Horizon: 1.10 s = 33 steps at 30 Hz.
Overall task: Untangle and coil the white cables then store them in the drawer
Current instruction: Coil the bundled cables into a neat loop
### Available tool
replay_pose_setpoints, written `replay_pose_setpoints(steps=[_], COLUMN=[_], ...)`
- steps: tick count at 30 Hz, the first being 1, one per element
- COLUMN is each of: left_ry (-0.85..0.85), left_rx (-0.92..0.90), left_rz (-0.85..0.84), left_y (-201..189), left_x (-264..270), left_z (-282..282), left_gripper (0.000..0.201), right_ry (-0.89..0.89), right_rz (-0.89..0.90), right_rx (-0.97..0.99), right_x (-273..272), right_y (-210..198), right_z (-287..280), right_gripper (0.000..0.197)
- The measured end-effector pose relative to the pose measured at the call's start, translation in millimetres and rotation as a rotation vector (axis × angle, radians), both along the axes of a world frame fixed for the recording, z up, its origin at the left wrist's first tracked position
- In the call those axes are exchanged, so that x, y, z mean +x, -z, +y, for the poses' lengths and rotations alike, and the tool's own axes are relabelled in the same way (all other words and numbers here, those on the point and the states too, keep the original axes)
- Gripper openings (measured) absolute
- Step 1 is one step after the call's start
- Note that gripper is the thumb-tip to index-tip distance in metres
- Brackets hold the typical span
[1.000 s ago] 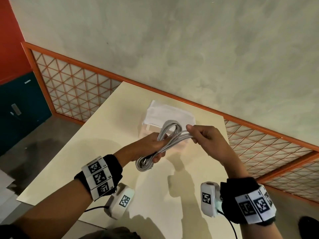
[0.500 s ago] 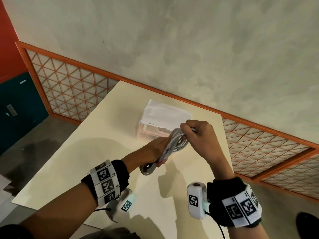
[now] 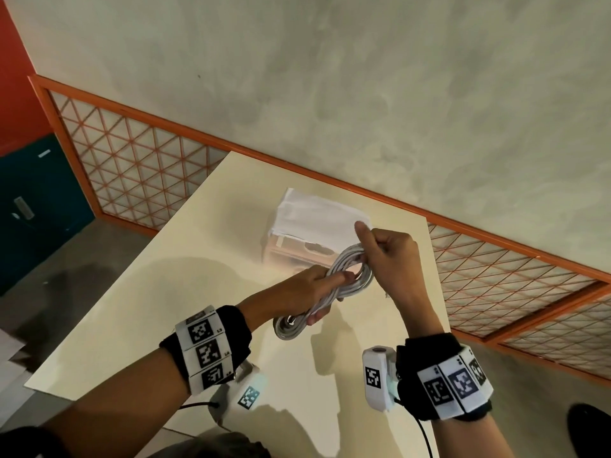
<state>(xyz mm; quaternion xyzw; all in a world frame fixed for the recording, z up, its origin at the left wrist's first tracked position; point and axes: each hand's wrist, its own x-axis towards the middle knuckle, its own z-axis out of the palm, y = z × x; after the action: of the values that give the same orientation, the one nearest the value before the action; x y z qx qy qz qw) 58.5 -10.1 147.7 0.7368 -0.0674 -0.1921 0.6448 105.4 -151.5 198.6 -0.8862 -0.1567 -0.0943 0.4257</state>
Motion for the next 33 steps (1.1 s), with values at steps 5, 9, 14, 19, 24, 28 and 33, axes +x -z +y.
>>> replay_pose_setpoints(steps=[5, 9, 14, 19, 24, 28, 33], left_ry=[-0.087, -0.128, -0.202, -0.184, -0.148, -0.128, -0.087], left_rx=[-0.063, -0.106, -0.240, -0.304, -0.353, -0.309, -0.214], left_rz=[0.017, 0.009, -0.038, -0.126, -0.144, -0.164, -0.126], left_y=[-2.2, 1.9, 5.9, 9.0, 13.1, 18.3, 17.9], left_x=[6.1, 5.5, 2.8, 0.0, 0.8, 1.9, 5.6], left_z=[11.2, 13.7, 5.0, -6.8, -9.4, -15.1, -10.9], left_gripper=[0.042, 0.043, 0.044, 0.043, 0.033, 0.011, 0.038], right_ry=[-0.085, -0.146, 0.010, 0.162, 0.043, 0.013, 0.018], right_rz=[0.088, 0.176, 0.170, 0.305, 0.434, 0.504, 0.616], right_rx=[0.092, 0.208, 0.337, 0.395, 0.433, 0.500, 0.656], right_x=[-3.6, -7.0, -12.5, -18.1, -32.6, -31.4, -25.1], right_y=[9.0, 14.7, 36.2, 36.3, 23.4, 21.4, 26.9], right_z=[-5.3, -7.2, 12.5, 29.2, 23.9, 14.4, 18.4], right_gripper=[0.042, 0.028, 0.032, 0.052, 0.069, 0.065, 0.077])
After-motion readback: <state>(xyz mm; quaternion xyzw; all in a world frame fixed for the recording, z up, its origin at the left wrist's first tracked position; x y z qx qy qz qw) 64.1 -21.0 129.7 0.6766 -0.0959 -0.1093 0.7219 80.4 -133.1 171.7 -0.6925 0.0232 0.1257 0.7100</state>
